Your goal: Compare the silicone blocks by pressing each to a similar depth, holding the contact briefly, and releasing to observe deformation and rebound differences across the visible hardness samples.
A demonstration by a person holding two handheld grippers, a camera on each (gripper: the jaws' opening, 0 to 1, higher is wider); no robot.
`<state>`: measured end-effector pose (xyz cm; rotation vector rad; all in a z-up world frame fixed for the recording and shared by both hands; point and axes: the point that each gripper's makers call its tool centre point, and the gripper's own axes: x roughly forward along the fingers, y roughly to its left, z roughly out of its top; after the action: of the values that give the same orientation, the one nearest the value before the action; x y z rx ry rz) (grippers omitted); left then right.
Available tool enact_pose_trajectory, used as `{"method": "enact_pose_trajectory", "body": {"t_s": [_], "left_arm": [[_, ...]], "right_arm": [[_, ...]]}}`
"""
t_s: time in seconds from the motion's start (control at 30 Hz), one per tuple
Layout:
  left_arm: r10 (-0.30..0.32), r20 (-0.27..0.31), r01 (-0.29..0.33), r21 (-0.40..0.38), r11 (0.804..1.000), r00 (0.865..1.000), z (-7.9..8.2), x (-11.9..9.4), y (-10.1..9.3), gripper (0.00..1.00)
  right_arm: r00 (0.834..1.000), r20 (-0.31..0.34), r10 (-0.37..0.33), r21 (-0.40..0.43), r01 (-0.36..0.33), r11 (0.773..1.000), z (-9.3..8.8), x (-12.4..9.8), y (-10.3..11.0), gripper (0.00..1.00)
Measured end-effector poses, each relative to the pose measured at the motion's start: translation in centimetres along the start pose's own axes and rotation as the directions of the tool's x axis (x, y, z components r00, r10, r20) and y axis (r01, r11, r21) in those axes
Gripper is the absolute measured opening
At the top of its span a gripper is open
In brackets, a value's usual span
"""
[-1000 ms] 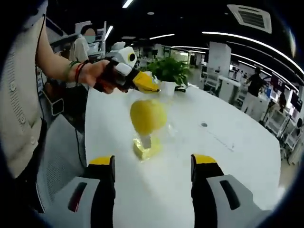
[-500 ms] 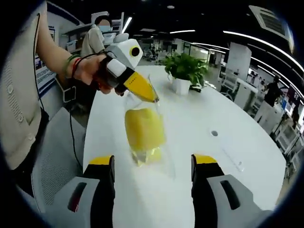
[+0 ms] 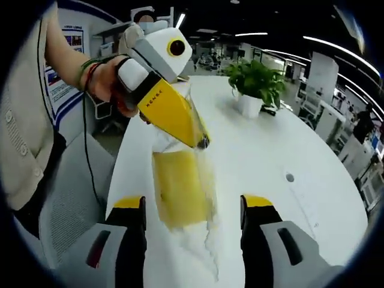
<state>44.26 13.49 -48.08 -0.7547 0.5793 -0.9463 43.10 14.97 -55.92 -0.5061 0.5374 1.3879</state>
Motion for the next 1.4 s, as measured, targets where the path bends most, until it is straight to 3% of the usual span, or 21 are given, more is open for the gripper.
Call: {"method": "enact_pose_trajectory", "body": {"t_s": [0.4,0.83,1.03,1.27,1.4], "left_arm": [[-0.001,-0.004,0.001,-0.007,1.000,1.000,0.0,-0.1,-0.3,0.00],[-0.024,-0.027,0.023,-0.013,1.000,0.999,-0.5,0.0,-0.8,0.00],[-0.032,-0.048,0.032,-0.016,0.999,0.998,-1.1,-0.2,-1.0,0.00],[-0.028,-0.088,0.033,0.064,0.997,0.996,-1.8,-0.3,-1.4,0.00],[-0.031,-0.105,0.041,0.087,0.995,0.994,-2.1,-0.1,-1.7,0.00]], "right_arm": [[0.997,-0.032,0.076,-0.035,-0.077,0.996,0.3,1.9,1.0,0.53],[0.988,-0.041,0.146,-0.014,-0.147,0.989,0.0,2.4,2.0,0.37],[0.979,-0.048,0.197,0.073,-0.193,0.978,-0.2,2.3,3.2,0.32],[0.965,-0.072,0.250,0.154,-0.237,0.959,-0.8,1.8,4.6,0.25],[0.961,-0.086,0.262,0.160,-0.246,0.956,-1.1,1.6,4.7,0.22]]}}
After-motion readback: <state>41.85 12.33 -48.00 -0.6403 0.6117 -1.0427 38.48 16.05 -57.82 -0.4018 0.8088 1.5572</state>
